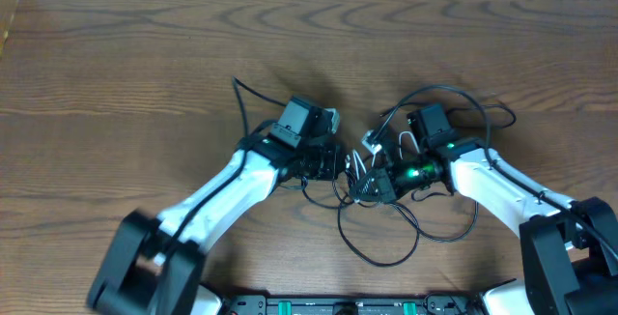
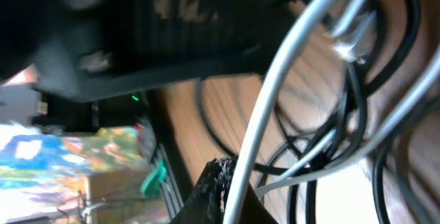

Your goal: Untangle cables

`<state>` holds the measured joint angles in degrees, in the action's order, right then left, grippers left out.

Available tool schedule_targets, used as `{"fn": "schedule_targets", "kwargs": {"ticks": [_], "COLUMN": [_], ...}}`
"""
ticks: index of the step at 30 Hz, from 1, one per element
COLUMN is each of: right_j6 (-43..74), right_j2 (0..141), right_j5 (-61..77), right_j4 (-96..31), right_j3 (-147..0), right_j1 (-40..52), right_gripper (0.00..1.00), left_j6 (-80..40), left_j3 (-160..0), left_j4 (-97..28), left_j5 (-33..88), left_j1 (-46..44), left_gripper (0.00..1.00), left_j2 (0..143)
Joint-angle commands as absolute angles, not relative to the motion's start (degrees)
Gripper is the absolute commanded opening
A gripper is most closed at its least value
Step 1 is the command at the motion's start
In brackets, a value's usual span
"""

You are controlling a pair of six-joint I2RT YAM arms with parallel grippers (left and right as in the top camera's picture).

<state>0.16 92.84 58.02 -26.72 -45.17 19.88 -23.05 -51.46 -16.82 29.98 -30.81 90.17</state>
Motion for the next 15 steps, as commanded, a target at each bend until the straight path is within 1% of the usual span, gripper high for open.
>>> {"fn": "schedule_targets", "kwargs": {"ticks": [1,5,8,9,12,15], "right_j6": [0.19,3.01,4.71,6.15,10.76,18.24], "right_j2": [91.83,91.83,91.83,91.83,91.83,91.83], "right_j5": [68.2,73.71,82.7,83.11,80.53,71.02], "right_j4": [-24.75,-22.31,-18.46,-17.21,-14.28,-13.93], "right_j3": [-44.77,-44.77,-44.77,-44.77,-44.77,-44.77], "right_j1": [16.47,13.26,10.48,9.85,8.21,6.72], "right_gripper": [0.01,0.01,0.01,0.01,0.01,0.01], "left_j6": [-19.66,-18.61,-16.19,-15.64,-12.47,-10.46], "left_j3": [-53.52,-53.49,-53.49,-53.49,-53.49,-53.49], "left_j4": [-16.56,-16.58,-16.69,-16.8,-16.86,-17.5], "left_j5": [33.01,33.04,33.06,33.08,35.9,38.61], "left_j1": [-30.57,-30.57,-30.57,-30.57,-30.57,-30.57], "left_gripper": [0.08,0.07,0.08,0.07,0.07,0.07], "left_j2": [83.35,78.46,75.79,75.55,75.5,75.55]}}
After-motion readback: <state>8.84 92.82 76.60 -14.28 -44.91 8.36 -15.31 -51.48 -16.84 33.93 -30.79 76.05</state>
